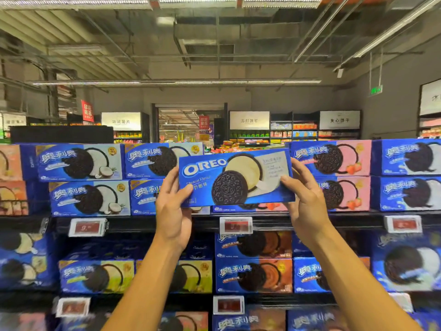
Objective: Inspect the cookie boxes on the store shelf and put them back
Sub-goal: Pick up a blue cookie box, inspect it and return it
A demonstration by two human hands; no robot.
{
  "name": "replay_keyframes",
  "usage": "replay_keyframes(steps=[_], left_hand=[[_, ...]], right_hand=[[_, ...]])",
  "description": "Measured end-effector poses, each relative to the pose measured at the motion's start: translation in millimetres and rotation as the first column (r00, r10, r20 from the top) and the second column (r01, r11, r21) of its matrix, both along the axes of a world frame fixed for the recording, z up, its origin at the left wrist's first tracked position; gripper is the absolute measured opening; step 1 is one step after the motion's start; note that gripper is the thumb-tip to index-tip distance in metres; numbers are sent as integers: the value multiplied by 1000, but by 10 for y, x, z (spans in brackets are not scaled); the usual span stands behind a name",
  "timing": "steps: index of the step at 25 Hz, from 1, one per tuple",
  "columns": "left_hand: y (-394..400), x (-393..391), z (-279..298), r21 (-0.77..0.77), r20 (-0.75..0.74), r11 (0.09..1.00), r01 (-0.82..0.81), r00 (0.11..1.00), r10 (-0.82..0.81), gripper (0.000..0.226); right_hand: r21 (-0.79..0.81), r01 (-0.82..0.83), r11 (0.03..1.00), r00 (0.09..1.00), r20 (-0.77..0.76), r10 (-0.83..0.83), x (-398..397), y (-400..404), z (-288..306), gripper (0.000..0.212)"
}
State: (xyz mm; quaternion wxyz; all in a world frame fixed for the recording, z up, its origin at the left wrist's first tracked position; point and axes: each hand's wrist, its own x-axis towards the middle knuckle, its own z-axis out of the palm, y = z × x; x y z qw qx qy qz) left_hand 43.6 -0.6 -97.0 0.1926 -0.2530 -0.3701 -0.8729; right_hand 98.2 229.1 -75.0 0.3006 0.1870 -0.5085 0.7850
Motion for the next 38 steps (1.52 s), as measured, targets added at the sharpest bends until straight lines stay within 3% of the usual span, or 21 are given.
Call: replay_keyframes(steps=[7, 10, 14, 20, 23, 31, 35, 38], left_hand=[[-114, 336, -487, -144, 26, 989, -21, 999, 25, 52], [-191, 421, -699, -138, 48, 990, -15, 999, 22, 46], [-261, 537, -948, -107, 138, 993, 51, 990, -36, 51], [-266, 729, -1435, -98, 243, 970, 222, 951, -193, 60], [-301, 828, -1706, -99, 325, 971, 216, 930, -173, 78], [-405, 871, -1968, -145, 361, 975, 167, 927, -105, 72], [-445, 862, -1975, -177, 352, 973, 148, 933, -78, 69], [-446, 896, -1956, -198, 334, 964, 178, 937, -105, 64]], right_hand=[[-86, 8, 996, 991, 136, 3, 138, -66, -470, 40], [-111, -18, 994, 990, 135, 33, 201, -70, -672, 30], [-150, -72, 986, 989, 116, 90, 338, -127, -903, 29], [-181, 75, 981, 963, 267, -25, 489, -244, -1369, 38], [-186, 103, 977, 954, 295, -44, 555, -263, -1596, 41], [-222, 82, 972, 951, 308, -10, 565, -357, -1941, 36], [-115, 158, 981, 924, 368, -106, 540, -384, -2105, 21], [-11, 152, 988, 911, 389, -136, 524, -402, -2234, 29]])
